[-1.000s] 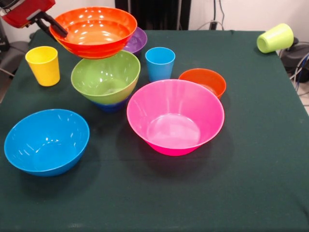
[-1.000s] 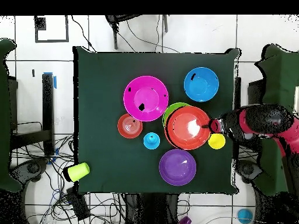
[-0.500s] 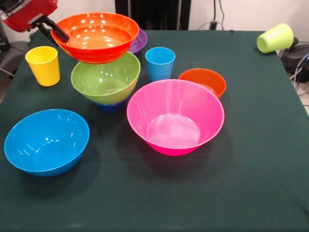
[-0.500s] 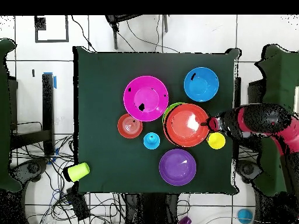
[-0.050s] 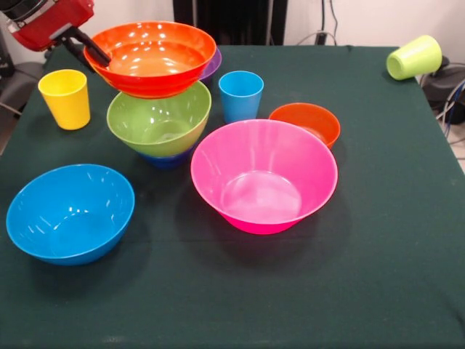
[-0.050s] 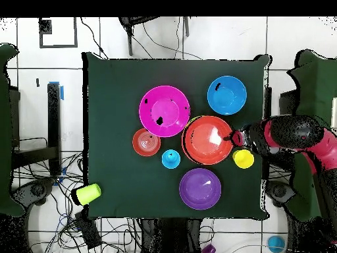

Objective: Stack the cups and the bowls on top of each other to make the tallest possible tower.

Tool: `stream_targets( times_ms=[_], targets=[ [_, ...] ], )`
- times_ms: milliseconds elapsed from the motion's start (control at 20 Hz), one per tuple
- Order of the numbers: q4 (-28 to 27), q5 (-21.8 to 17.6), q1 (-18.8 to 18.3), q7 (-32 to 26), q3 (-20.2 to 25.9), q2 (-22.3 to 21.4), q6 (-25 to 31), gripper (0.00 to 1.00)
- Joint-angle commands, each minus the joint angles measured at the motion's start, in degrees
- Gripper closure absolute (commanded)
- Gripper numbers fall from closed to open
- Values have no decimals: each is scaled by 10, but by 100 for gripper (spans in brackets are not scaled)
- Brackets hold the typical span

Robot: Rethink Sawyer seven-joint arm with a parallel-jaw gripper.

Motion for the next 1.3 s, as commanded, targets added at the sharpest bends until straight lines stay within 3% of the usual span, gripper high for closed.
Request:
stream_targets(
  times_ms=[50, 850, 1300],
  targets=[
    [6, -19, 43, -70, 3, 22, -37, 100],
    [-17, -5, 68, -50, 0, 28, -45, 100],
    [-42, 5, 82, -49, 0, 15, -19, 100]
  ],
)
